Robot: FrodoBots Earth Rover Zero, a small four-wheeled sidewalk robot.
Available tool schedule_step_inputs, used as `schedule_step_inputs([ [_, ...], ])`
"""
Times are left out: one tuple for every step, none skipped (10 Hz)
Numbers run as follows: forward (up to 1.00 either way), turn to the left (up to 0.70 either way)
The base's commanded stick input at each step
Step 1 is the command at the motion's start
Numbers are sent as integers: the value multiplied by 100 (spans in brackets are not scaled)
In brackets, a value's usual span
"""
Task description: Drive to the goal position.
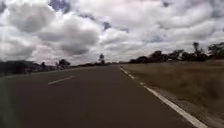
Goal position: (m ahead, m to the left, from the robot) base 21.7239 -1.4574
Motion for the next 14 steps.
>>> schedule_step_inputs([
  [78, 0],
  [78, 0],
  [78, 0],
  [78, 0],
  [78, 0],
  [78, 0],
  [78, 0],
  [78, 0],
  [78, 0],
  [78, 0],
  [78, 0],
  [78, 0],
  [78, 0],
  [78, 0],
])
